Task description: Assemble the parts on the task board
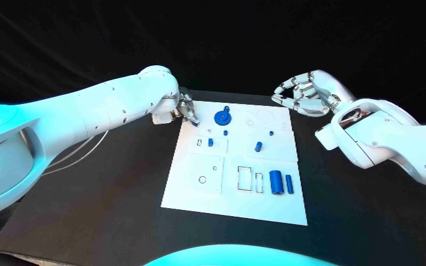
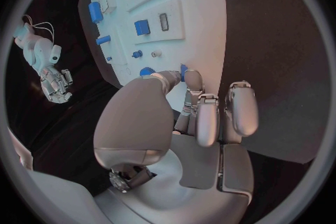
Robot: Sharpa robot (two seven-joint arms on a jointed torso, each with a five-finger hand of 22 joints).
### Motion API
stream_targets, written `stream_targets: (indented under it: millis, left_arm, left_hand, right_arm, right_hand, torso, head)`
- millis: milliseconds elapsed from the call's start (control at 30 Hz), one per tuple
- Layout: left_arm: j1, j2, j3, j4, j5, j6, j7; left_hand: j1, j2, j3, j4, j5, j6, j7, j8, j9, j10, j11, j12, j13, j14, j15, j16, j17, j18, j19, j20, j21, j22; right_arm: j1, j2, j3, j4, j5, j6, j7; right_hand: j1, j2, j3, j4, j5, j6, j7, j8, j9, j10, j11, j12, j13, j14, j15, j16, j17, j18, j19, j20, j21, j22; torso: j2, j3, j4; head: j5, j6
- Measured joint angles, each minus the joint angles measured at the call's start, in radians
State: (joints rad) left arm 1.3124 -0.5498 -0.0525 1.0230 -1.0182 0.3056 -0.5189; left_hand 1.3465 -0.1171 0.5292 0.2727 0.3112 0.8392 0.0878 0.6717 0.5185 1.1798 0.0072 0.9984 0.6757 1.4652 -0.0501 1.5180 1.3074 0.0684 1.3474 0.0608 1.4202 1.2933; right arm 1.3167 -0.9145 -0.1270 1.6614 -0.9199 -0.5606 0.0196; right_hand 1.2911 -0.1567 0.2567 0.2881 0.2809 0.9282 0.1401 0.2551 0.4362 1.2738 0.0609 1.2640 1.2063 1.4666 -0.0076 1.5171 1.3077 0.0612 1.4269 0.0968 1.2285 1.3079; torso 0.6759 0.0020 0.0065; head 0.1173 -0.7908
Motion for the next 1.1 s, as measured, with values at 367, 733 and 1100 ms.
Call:
stream_targets:
  millis: [367, 733, 1100]
  left_arm:
    - [0.0, -0.094, 0.003, 0.137, 0.065, -0.051, -0.006]
    - [-0.025, -0.187, 0.003, 0.316, 0.098, -0.136, -0.013]
    - [-0.066, -0.214, 0.001, 0.391, 0.062, -0.206, -0.016]
  left_hand:
    - [-0.024, -0.016, 0.008, 0.006, 0.0, -0.003, 0.003, 0.026, 0.0, 0.018, -0.004, 0.018, 0.024, 0.0, 0.0, 0.0, 0.0, 0.0, 0.0, 0.0, 0.005, 0.007]
    - [-0.066, -0.05, 0.093, -0.022, 0.003, -0.006, -0.001, 0.064, 0.001, 0.052, -0.013, 0.059, 0.07, 0.0, -0.008, 0.0, 0.0, 0.0, 0.033, -0.007, 0.028, 0.015]
    - [-0.097, -0.067, 0.124, -0.025, 0.005, -0.004, -0.003, 0.083, 0.002, 0.063, -0.016, 0.075, 0.09, 0.002, -0.009, 0.0, 0.0, 0.0, 0.039, -0.014, 0.031, 0.015]
  right_arm:
    - [0.0, -0.003, 0.0, -0.002, 0.0, 0.0, 0.0]
    - [0.0, -0.004, 0.0, -0.005, 0.0, 0.001, 0.0]
    - [-0.001, -0.003, -0.001, -0.007, 0.0, 0.002, 0.0]
  right_hand:
    - [0.0, 0.0, 0.0, 0.0, 0.0, 0.0, 0.0, 0.0, 0.0, 0.0, 0.0, 0.0, 0.0, 0.0, 0.0, 0.0, 0.0, 0.0, 0.0, 0.0, 0.0, 0.0]
    - [0.0, 0.0, 0.0, 0.0, 0.0, 0.0, 0.0, 0.005, 0.001, 0.0, 0.0, 0.0, 0.0, 0.0, 0.0, 0.0, 0.0, 0.0, 0.0, 0.0, 0.0, 0.0]
    - [0.0, 0.0, 0.0, 0.0, 0.0, 0.0, 0.0, 0.005, 0.001, 0.0, 0.0, 0.0, 0.0, 0.0, 0.0, 0.0, 0.0, 0.0, 0.0, 0.0, 0.0, 0.0]
  torso:
    - [-0.002, 0.0009, 0.0022]
    - [-0.003, 0.0012, 0.0037]
    - [-0.006, 0.0002, 0.0043]
  head:
    - [-0.002, -0.004]
    - [0.004, -0.006]
    - [0.01, -0.008]
